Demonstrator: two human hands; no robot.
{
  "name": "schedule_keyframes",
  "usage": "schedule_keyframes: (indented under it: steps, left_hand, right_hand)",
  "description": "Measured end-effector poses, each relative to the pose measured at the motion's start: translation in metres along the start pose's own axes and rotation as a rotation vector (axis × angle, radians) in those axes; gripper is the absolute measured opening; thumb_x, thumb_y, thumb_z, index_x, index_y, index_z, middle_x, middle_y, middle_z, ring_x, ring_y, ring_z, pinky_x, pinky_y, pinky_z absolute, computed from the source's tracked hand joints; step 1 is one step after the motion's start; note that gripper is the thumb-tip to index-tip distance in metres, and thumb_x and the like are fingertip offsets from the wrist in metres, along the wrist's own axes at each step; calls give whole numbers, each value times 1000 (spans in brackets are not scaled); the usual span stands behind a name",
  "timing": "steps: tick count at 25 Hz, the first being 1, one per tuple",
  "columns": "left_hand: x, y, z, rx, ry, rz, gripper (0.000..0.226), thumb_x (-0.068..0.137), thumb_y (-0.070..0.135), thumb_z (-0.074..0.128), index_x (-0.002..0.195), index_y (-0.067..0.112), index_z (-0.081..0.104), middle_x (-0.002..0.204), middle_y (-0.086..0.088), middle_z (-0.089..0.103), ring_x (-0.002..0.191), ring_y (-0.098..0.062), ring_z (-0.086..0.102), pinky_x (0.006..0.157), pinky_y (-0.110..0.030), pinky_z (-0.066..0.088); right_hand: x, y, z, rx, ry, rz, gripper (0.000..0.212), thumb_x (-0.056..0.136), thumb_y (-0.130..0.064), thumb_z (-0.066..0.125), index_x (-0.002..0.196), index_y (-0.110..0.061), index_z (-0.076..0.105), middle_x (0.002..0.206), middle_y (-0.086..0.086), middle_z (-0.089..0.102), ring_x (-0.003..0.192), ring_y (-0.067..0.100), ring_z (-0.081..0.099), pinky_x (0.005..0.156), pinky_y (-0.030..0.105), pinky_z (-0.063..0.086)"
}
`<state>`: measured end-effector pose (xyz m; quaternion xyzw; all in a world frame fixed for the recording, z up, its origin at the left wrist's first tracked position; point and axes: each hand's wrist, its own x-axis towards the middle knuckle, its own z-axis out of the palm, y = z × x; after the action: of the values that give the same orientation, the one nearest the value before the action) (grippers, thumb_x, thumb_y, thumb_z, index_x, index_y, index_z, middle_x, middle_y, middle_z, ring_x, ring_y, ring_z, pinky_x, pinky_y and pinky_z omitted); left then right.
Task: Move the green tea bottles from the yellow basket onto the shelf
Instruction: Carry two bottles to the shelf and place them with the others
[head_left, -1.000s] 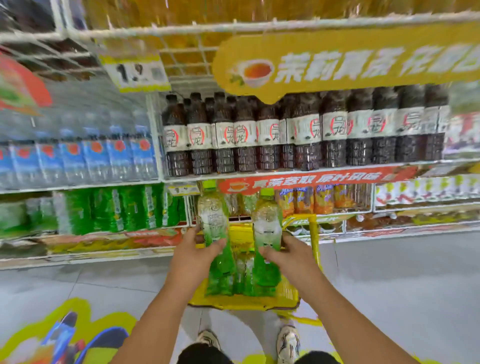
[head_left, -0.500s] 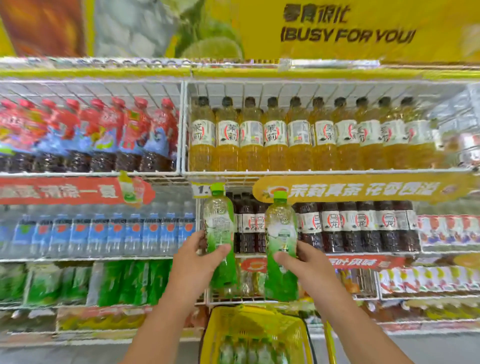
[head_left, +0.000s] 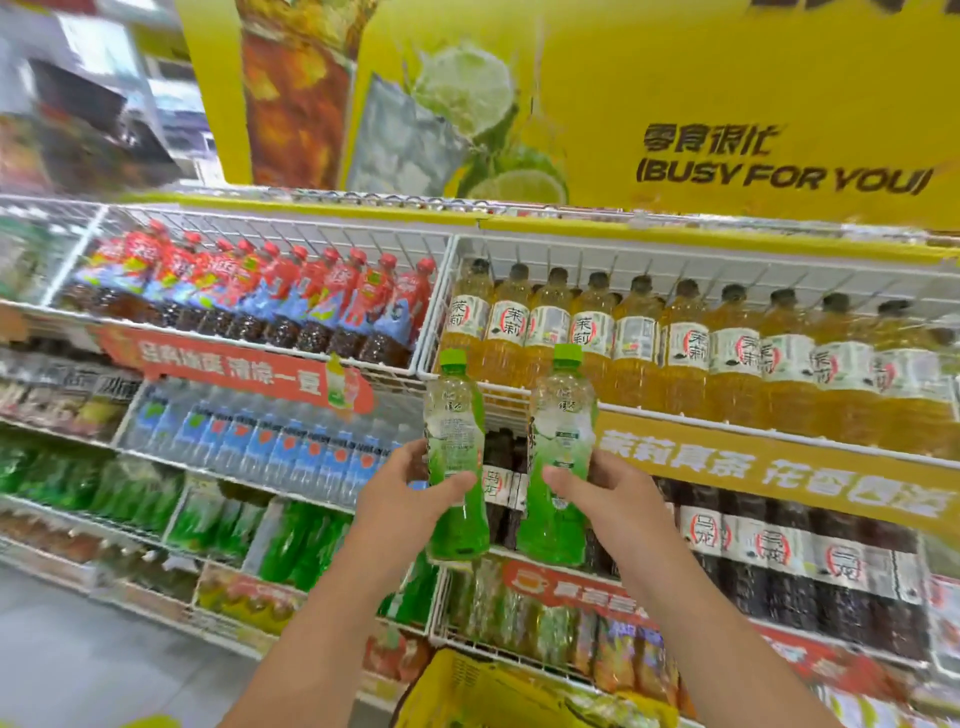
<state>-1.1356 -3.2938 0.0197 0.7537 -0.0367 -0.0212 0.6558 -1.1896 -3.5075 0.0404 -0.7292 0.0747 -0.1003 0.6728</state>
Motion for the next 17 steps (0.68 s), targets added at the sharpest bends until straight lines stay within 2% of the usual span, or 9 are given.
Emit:
schedule_keyframes:
  steps: [2,5,7,9,10,11,13,16,17]
  left_hand:
    - [-13,5,-6,25,60,-9,61,87,42,78,140,30,50,108,22,55,93,4,56,73,-21,47]
    - [-27,11,-27,70,156,-47,68,84,47,79,143,29,51,118,15,59,100,-1,61,81,-32,52]
    - [-36,13,-47,75,216,-62,61,86,42,79,139,30,52,116,15,57,95,4,58,73,-23,49]
    - [-44,15,-69,76,270,-79,48,88,36,79,128,33,53,111,16,57,85,7,58,57,-12,48]
    - [-47,14,-80,64,288,-75,46,88,35,79,127,33,54,112,15,57,85,6,58,54,-11,48]
    - [-49,12,-93,66,303,-79,48,88,35,79,129,32,55,115,14,58,89,6,59,58,-14,51]
    - [-54,8,-121,72,358,-82,53,85,39,81,132,31,57,119,13,61,99,1,60,75,-24,54]
    - [-60,-4,-174,44,411,-100,38,80,41,85,112,39,64,111,14,67,96,-3,65,78,-28,57]
    - [-61,-10,-197,48,427,-101,43,74,47,86,112,41,66,111,11,69,98,-7,68,82,-35,60]
  right_hand:
    - [2,-3,2,-4,-67,4,16,87,-30,79,102,-34,75,96,-16,78,82,3,74,67,24,59]
    - [5,-8,15,41,-176,19,15,88,-27,78,102,-32,76,99,-11,79,86,10,76,76,35,62]
    - [7,-12,32,46,-240,27,15,88,-28,79,102,-33,76,98,-13,79,88,10,76,82,40,62]
    - [9,-15,53,35,-280,33,14,86,-31,80,99,-35,76,97,-16,78,87,8,75,83,41,61]
    - [9,-17,65,35,-308,33,15,85,-32,81,98,-36,76,98,-16,78,88,8,75,83,41,61]
    - [9,-18,78,32,-337,29,16,85,-33,81,100,-36,76,99,-16,78,88,8,75,83,41,61]
    - [9,-20,111,26,-387,22,17,86,-33,80,101,-35,76,99,-15,78,88,9,75,83,41,61]
    - [6,-22,169,14,-441,11,14,87,-32,79,100,-34,76,97,-13,78,88,10,75,83,40,62]
    - [4,-22,195,4,-459,7,14,88,-32,79,102,-33,76,98,-12,78,88,10,75,83,39,62]
